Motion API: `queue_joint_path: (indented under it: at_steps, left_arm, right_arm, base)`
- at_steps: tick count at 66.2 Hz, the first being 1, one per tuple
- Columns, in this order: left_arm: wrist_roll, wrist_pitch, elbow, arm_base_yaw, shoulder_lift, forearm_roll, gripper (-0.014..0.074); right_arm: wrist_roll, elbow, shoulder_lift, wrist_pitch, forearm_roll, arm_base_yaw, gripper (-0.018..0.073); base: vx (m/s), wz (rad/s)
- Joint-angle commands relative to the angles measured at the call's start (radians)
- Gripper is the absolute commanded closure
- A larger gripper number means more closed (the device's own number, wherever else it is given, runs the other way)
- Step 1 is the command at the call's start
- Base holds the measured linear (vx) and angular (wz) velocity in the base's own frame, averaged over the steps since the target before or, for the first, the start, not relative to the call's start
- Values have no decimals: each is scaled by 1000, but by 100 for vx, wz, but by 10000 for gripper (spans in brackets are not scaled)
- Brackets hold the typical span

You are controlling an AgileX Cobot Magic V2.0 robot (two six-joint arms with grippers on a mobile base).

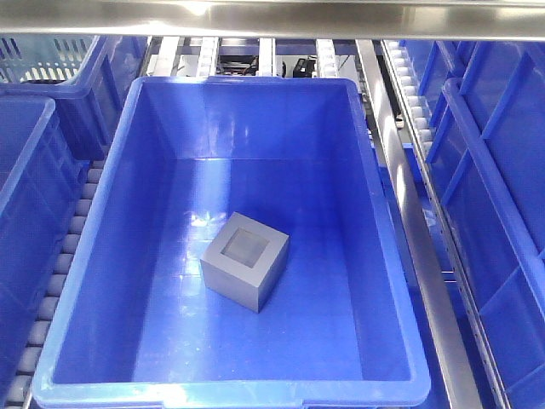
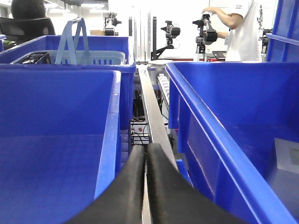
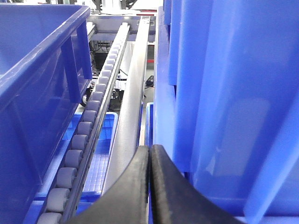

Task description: Sort gray base to blue bin

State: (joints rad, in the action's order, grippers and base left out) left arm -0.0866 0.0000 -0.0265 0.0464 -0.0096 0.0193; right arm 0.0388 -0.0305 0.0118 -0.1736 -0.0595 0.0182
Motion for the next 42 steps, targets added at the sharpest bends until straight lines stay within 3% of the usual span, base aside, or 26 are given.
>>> queue_joint_path:
  at_steps: [1, 42]
  left_arm:
    - [0, -65, -30, 6, -18, -6, 602]
    - [0, -65, -30, 1, -18, -6, 602]
  right_arm:
    - [-5, -14, 11, 75, -6, -5, 568]
    - [-5, -14, 11, 75, -6, -5, 568]
  base:
    - [0, 0]
    - [0, 0]
